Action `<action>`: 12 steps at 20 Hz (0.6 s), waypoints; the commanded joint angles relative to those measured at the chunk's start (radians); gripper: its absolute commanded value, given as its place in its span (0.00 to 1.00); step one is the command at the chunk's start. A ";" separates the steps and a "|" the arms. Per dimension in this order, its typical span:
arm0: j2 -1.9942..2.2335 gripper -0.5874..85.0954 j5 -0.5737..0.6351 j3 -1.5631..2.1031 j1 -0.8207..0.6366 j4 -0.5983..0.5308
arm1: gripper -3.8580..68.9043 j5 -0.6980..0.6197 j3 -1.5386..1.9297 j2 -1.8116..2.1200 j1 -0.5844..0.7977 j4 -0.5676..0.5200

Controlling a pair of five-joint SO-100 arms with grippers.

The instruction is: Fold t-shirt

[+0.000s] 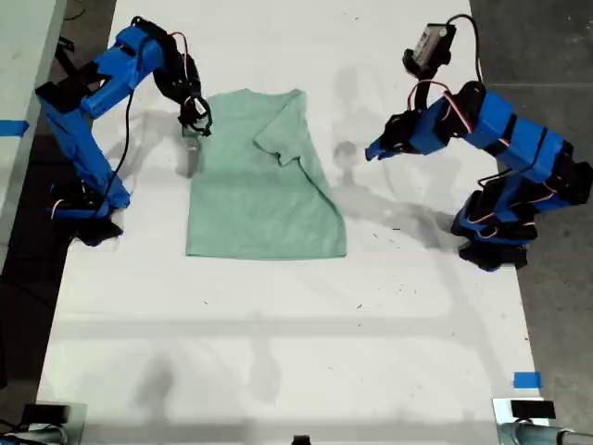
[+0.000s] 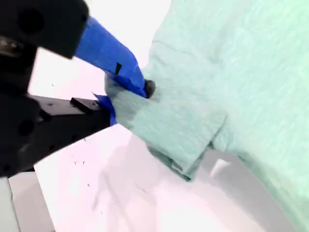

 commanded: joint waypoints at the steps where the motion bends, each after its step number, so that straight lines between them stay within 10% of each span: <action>1: 0.006 0.01 -0.029 -0.150 0.186 -0.055 | 0.18 0.011 -0.003 0.049 0.002 -0.021; 6: -0.299 0.01 -0.048 -0.555 0.347 -0.078 | 0.17 0.035 0.023 0.060 -0.023 -0.008; 9: -0.370 0.38 -0.040 -0.611 0.328 -0.083 | 0.17 0.058 0.057 0.094 -0.041 -0.005; 12: -0.249 0.44 0.017 -0.606 0.307 -0.031 | 0.16 0.071 0.103 0.121 -0.051 -0.009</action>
